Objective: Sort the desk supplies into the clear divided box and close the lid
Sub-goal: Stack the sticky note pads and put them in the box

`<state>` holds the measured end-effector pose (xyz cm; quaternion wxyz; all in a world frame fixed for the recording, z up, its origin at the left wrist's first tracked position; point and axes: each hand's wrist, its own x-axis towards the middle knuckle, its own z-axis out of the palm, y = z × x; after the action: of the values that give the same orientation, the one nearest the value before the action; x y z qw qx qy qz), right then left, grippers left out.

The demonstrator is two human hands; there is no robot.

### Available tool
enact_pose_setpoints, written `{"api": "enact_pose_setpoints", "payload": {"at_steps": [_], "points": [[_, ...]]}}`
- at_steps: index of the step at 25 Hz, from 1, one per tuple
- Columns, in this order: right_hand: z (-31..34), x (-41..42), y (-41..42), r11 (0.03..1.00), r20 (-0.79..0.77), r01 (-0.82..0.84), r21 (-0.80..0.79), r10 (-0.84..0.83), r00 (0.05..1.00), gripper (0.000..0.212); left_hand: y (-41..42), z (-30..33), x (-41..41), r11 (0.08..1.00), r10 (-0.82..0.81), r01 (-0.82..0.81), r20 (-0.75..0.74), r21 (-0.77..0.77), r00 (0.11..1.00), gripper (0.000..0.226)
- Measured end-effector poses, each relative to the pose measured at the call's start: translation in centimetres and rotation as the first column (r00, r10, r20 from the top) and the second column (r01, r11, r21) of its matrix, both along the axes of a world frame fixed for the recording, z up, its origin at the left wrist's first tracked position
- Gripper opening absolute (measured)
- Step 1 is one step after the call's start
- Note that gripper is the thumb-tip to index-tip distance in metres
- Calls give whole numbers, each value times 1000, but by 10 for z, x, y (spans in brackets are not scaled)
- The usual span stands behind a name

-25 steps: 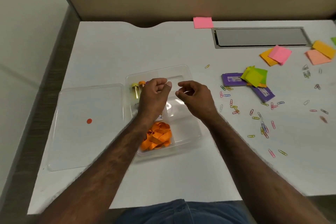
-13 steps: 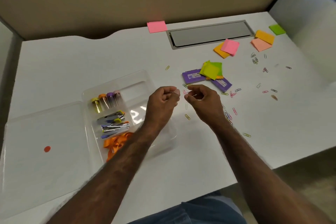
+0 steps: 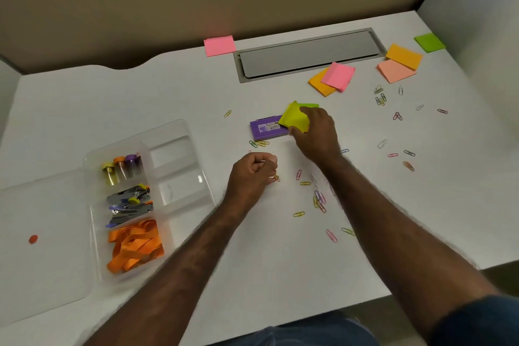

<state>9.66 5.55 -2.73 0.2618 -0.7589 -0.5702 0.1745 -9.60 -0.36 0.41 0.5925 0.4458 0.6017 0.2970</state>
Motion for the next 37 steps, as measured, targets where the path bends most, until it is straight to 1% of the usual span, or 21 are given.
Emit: {"api": "enact_pose_setpoints", "payload": {"at_steps": [2,4,7,10,14,16,18,20,22,23,25,26,27,28,29,30,31,33,34,35,37], "points": [[-7,16,15,998,25,-36,-57,37,999,58,1,-2,13,1000,19,-19,-2,-20,1000,20],[-14,27,22,993,89,-71,-99,80,993,60,1,-5,25,999,39,-39,-1,-32,999,13],[-21,37,20,991,161,-88,-104,104,981,70,5,-10,43,996,75,-75,-1,-50,997,10],[-22,48,17,988,170,-99,-121,118,978,80,11,-18,60,992,101,-101,-1,-76,995,14],[-18,60,8,971,131,-82,-223,113,985,84,16,-29,79,987,128,-128,-5,-97,992,23],[-15,64,2,965,32,-99,-242,110,993,74,19,-34,88,984,139,-140,-23,-107,990,29],[-11,67,-6,975,-134,-124,-185,100,986,50,21,-37,95,982,146,-149,-29,-120,989,36],[-6,72,-15,983,-318,-104,-149,52,947,31,22,-40,97,973,173,-175,-22,-149,985,46],[-1,76,-24,985,-510,-73,-156,-17,860,20,22,-42,97,965,200,-197,-2,-172,980,52],[1,77,-30,983,-611,-66,-169,-52,790,17,22,-43,97,964,204,-197,21,-179,979,53],[4,78,-40,975,-782,-95,-202,-102,615,18,20,-43,97,964,204,-187,76,-189,976,55],[5,78,-45,968,-830,-132,-213,-108,547,20,18,-44,98,964,208,-187,99,-189,973,56],[5,78,-49,961,-855,-177,-214,-97,509,21,16,-45,97,962,220,-194,126,-191,967,54],[4,79,-52,954,-861,-214,-212,-79,503,22,14,-47,97,958,238,-205,159,-199,958,49],[4,80,-52,951,-851,-230,-207,-59,522,21,11,-48,95,952,261,-219,189,-216,947,44],[2,82,-51,956,-816,-221,-194,-32,578,20,9,-50,93,943,285,-235,209,-237,935,40],[0,86,-47,968,-745,-189,-166,2,667,20,8,-52,90,934,308,-252,216,-253,926,37],[-4,93,-36,990,-520,-111,-84,51,853,24,5,-53,83,922,338,-277,212,-272,917,33],[-6,96,-28,995,-408,-94,-43,69,910,29,4,-54,80,919,344,-282,211,-277,915,31],[-7,98,-21,994,-315,-105,-22,92,945,36,3,-54,78,917,348,-284,213,-282,913,29],[-11,102,-6,978,-170,-186,-93,168,971,54,1,-55,74,914,354,-288,212,-287,911,26]]}}
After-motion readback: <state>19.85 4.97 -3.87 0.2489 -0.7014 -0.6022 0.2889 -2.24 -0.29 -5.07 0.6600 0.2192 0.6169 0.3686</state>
